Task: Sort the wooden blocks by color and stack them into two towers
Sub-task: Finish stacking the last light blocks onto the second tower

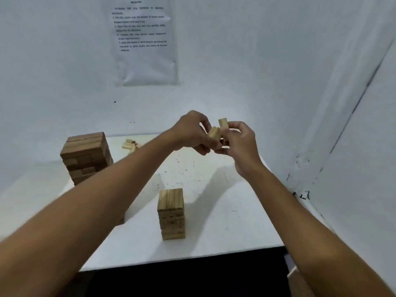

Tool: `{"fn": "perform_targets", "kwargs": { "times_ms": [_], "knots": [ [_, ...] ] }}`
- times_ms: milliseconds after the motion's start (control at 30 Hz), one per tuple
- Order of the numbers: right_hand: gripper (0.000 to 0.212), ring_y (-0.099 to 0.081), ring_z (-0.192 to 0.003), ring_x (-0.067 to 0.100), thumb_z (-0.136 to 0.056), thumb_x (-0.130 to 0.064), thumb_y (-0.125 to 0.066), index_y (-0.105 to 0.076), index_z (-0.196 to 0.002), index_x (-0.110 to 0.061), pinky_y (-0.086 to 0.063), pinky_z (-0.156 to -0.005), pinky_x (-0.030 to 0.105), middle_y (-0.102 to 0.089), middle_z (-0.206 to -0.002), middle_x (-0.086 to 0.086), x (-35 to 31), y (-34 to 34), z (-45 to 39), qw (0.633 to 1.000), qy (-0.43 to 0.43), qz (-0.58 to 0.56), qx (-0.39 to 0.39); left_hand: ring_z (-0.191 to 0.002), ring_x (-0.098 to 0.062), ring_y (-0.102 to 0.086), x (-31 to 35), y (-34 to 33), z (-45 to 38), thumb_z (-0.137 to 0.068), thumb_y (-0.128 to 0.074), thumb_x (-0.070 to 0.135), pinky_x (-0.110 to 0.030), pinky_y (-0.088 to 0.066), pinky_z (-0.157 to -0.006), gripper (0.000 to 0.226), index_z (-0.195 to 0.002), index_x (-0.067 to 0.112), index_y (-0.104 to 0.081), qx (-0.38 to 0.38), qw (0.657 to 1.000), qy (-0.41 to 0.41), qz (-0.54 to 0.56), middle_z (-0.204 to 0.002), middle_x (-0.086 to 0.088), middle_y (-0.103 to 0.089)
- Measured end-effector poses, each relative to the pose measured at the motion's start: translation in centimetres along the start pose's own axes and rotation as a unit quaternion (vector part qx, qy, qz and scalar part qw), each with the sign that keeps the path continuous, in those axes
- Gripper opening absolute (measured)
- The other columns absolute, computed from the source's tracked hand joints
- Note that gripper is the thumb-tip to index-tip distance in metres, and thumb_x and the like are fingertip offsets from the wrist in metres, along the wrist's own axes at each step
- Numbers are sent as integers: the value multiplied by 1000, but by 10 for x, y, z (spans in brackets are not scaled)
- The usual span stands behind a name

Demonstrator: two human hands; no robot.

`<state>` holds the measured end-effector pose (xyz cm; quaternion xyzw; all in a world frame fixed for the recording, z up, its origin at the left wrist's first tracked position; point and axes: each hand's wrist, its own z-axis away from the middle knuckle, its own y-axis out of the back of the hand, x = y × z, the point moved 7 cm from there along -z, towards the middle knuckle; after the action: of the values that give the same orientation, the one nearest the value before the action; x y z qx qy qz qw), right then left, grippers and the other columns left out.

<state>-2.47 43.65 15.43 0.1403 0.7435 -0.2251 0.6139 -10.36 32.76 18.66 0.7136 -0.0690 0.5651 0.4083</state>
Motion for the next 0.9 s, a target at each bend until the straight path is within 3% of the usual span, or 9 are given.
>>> {"fn": "perform_targets", "kwargs": {
  "times_ms": [167, 300, 367, 433, 567, 667, 800, 900],
  "knots": [
    [8, -65, -63, 18, -93, -5, -59, -57, -100, -7, -56, -58, 31, -68, -81, 7, -9, 31, 44, 999, 30, 23, 6, -56, -30, -66, 10, -41, 43, -64, -88, 3, -44, -61, -61, 53, -103, -4, -53, 17, 995, -32, 89, -60, -13, -67],
    [8, -63, -61, 18, -92, 0, -60, -59, -89, -7, -56, -56, 31, -64, -79, 9, 2, 58, 75, 999, 31, 32, 9, -57, -30, -66, -3, -84, 70, -68, -87, 6, -40, -59, -59, 48, -105, 0, -57, 29, 986, -48, 154, -52, -3, -60],
    [9, -63, -61, 19, -90, 1, -61, -59, -86, -6, -55, -55, 31, -65, -77, 10, 19, 72, 87, 999, 6, 35, 22, -57, -30, -66, -22, -108, 79, -69, -85, 6, -39, -58, -59, 44, -104, 0, -59, 33, 978, -26, 202, -51, -1, -59],
    [10, -62, -60, 20, -89, 1, -63, -60, -84, -7, -53, -55, 31, -66, -73, 9, 42, 87, 96, 998, -31, 37, 45, -57, -30, -66, -44, -131, 87, -71, -84, 5, -37, -58, -59, 39, -103, 2, -61, 35, 965, 9, 260, -60, -10, -64],
    [11, -52, -60, 20, -85, -4, -67, -62, -79, -12, -38, -52, 27, -62, -68, 7, 83, 118, 102, 986, -85, 93, 108, -57, -27, -67, -81, -162, 100, -79, -77, 4, -35, -59, -60, 25, -102, 5, -65, 46, 939, 80, 332, -72, -17, -64],
    [11, -49, -54, 16, -83, -3, -68, -63, -76, -11, -35, -49, 24, -59, -62, 3, 99, 126, 100, 973, -106, 179, 98, -60, -29, -68, -104, -167, 102, -78, -79, 8, -39, -60, -65, 23, -98, 10, -67, 79, 957, 93, 261, -68, -16, -65],
    [8, -58, -62, 21, -80, -11, -69, -65, -76, -16, -43, -59, 30, -65, -70, 6, 116, 119, 98, 949, -134, 281, 54, -64, -15, -66, -112, -160, 100, -74, -82, 30, -27, -53, -67, 19, -89, 29, -70, 126, 989, 57, 50, -68, -1, -70],
    [6, -63, -69, 25, -80, -13, -69, -66, -77, -17, -52, -66, 37, -67, -73, 8, 118, 115, 95, 939, -130, 315, 51, -64, -4, -62, -111, -159, 98, -76, -81, 31, -24, -52, -71, 23, -96, 23, -73, 133, 990, 47, 7, -69, 11, -65]
  ]
}}
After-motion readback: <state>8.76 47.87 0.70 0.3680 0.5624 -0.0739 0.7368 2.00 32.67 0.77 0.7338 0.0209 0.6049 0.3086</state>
